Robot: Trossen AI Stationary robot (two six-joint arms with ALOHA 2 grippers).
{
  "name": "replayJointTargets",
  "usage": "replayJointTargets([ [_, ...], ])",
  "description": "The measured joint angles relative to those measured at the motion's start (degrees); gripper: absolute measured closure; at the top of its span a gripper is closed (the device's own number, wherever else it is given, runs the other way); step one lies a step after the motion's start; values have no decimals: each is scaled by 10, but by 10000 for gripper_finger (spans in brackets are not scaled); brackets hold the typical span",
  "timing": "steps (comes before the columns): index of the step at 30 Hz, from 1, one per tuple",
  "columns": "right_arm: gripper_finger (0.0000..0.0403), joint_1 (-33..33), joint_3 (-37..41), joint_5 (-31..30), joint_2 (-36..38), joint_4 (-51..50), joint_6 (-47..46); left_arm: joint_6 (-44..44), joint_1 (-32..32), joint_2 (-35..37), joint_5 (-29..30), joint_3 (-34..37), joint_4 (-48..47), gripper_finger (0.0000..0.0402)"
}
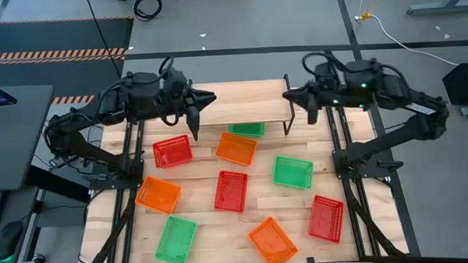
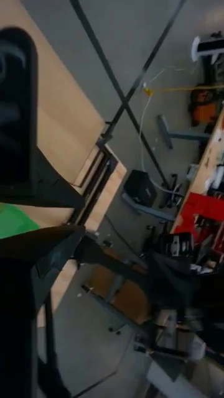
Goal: Stack baskets on shelf by color
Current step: Put the middle green bin on the shelf
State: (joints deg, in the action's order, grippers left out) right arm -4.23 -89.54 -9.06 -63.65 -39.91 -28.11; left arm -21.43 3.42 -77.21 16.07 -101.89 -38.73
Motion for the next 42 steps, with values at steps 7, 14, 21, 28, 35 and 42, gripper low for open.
replayJointTargets([
  [7,391,0,-11,62,-61,86,-11,-35,-5,-5,-27,0,-24,241],
  [14,391,0,-11,61,-121,164,-4,-65,-5,-4,-25,0,-123,177],
  [21,391,-3,-11,102,-185,101,48,-84,-5,-4,12,0,-195,169],
  [28,367,2,-11,172,-252,-29,114,-92,-16,-4,15,0,-206,181],
  [35,335,11,-11,204,-299,-164,145,-90,-40,-3,15,0,-234,191],
  [42,268,30,-11,189,-328,-315,132,-65,-57,-3,15,1,-264,185],
])
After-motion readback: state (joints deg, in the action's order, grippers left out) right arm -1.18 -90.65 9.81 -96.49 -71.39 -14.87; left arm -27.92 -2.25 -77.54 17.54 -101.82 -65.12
